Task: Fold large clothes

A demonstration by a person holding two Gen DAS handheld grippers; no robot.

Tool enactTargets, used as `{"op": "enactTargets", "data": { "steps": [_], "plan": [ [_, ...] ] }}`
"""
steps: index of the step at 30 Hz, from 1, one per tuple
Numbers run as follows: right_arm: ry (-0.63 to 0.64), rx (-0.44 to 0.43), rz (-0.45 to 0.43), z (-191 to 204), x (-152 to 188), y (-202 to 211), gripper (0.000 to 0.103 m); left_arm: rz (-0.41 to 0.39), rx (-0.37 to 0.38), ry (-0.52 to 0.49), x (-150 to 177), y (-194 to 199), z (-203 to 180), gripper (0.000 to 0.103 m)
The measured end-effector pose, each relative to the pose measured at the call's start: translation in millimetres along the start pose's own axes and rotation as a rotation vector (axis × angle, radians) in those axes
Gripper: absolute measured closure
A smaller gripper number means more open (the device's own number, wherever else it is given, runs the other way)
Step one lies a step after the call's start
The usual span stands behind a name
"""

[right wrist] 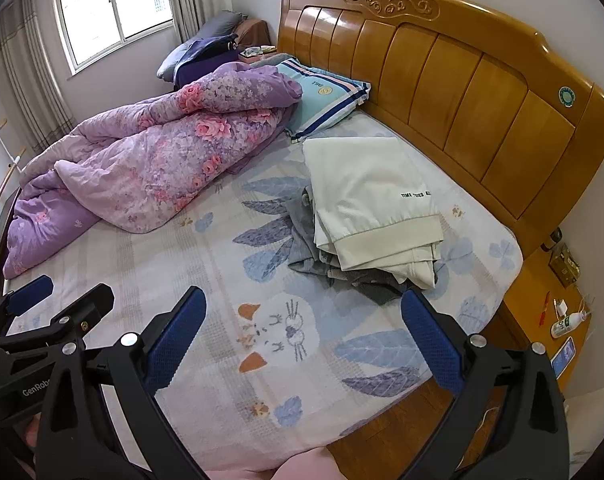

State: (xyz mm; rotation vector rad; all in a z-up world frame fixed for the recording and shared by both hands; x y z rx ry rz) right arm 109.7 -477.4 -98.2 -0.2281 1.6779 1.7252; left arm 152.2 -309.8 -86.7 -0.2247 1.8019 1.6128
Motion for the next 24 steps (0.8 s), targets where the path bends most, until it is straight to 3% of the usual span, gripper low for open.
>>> {"op": "enactTargets", "data": {
  "steps": [24],
  "plan": [
    [-0.001, -0.057, 0.017, 0.6, -1.6, 0.5, 0.008, 0.017, -0.006, -0.005, 7.4, 0.8, -1.0, 0.007]
  ]
}}
Point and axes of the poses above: each gripper's, at about its wrist camera, not at the fingertips, and y roughly against the way its jaws point, z to its left, x to its underside, the point moved 2 cm from there along -y, roughly the way its jaws point, and after that the axes turned 7 degrees about -y, right-handed, at the moved point
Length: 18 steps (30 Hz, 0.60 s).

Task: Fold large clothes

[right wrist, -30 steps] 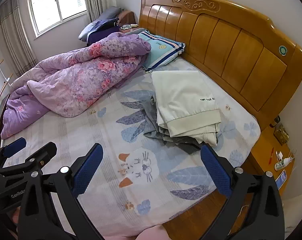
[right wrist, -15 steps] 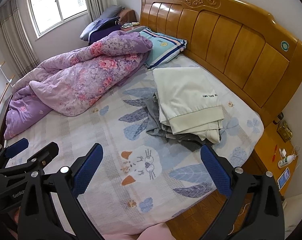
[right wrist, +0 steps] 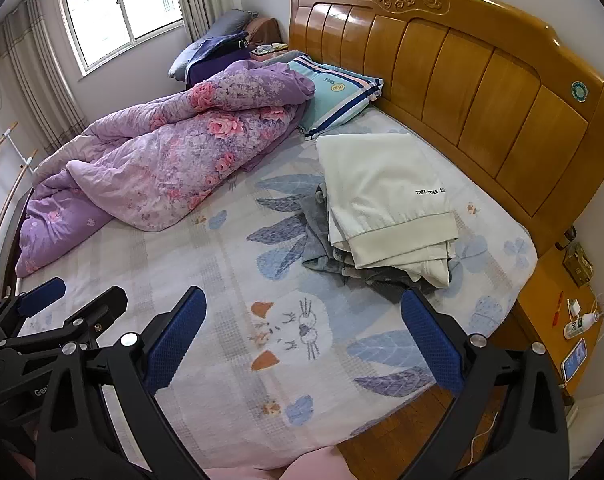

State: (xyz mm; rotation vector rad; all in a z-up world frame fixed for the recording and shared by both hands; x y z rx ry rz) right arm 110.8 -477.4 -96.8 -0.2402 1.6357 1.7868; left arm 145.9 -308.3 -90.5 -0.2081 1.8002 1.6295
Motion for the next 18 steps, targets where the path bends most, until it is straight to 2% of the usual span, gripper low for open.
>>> {"op": "enactTargets", "data": {
  "steps": [18],
  "plan": [
    [0.003, 0.001, -0.001, 0.5, -1.7, -0.6, 0.008, 0.000, 0.002, -0.005, -0.1, 0.2, -0.4, 0.007]
  ]
}}
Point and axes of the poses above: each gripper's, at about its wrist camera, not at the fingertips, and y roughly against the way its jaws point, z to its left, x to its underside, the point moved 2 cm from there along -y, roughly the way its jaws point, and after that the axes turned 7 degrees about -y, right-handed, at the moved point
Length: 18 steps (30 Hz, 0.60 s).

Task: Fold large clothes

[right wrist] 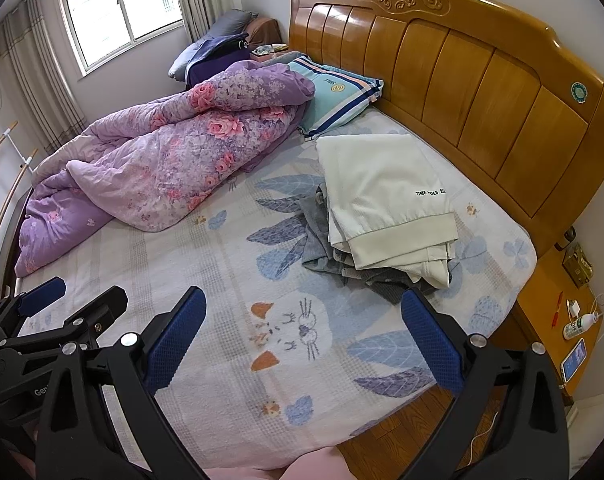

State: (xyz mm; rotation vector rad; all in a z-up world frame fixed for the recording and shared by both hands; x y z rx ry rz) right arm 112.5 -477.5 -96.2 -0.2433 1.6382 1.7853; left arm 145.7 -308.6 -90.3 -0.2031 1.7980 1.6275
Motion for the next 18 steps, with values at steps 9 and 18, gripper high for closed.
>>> {"op": "enactTargets", "data": {
  "steps": [9, 18],
  "plan": [
    [0.000, -0.001, 0.002, -0.2, 0.1, -0.5, 0.008, 0.003, 0.006, 0.000, -0.6, -0.6, -0.3, 0.007],
    [0.000, 0.002, -0.004, -0.9, 0.9, 1.7, 0.008, 0.004, 0.021, -0.005, -1.5, -2.2, -0.8, 0.008]
  ]
}}
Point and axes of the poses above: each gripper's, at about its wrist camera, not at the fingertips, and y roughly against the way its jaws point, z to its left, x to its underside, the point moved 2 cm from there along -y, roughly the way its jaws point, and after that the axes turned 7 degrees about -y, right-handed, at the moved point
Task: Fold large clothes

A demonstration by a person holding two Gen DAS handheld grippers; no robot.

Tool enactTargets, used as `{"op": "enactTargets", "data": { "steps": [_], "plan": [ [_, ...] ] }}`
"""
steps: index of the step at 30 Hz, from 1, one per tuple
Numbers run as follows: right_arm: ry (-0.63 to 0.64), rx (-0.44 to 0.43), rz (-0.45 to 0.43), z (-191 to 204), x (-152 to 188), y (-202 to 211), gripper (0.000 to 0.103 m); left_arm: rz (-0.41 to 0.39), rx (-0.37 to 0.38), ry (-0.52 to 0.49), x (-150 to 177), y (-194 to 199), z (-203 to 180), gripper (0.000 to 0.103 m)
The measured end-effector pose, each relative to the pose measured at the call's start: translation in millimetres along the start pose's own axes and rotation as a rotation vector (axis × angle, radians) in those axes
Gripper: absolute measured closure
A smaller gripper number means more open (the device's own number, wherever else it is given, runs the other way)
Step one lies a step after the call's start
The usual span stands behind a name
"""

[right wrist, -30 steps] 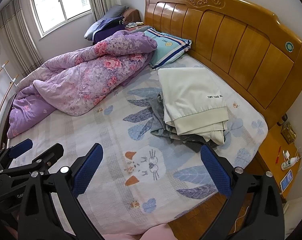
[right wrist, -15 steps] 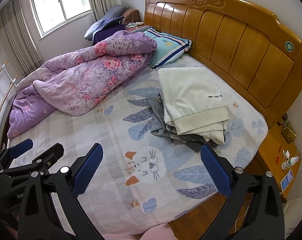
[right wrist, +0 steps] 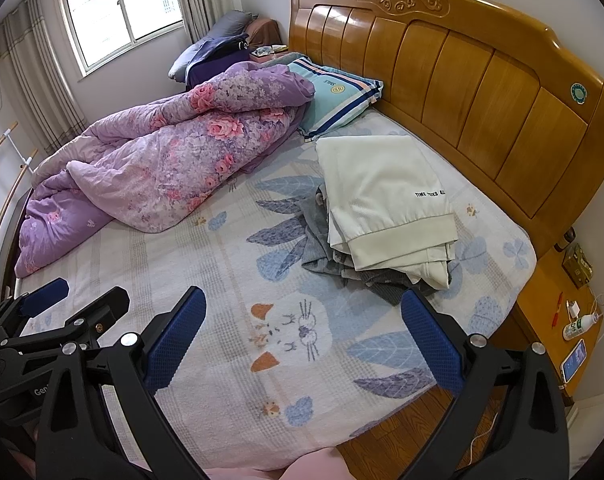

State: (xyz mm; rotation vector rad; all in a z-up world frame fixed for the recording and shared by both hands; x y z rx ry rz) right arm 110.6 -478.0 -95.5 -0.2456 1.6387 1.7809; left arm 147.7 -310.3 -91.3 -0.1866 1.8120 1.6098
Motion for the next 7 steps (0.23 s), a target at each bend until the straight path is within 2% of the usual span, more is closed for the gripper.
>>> {"op": "enactTargets", "data": {
  "steps": [7],
  "plan": [
    [0.003, 0.008, 0.002, -1.4, -0.2, -0.5, 0.008, 0.001, -0.011, -0.013, 2.3, -1.0, -2.6, 0.008]
  ]
}}
Point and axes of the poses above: each gripper's, at about its wrist camera, not at the fingertips, and y roughly against the way its jaws point, z to its left, x to its underside, the point moved 2 cm from there along -y, roughly the way its jaws point, and after that the axes turned 7 degrees about -y, right-handed, at the moved point
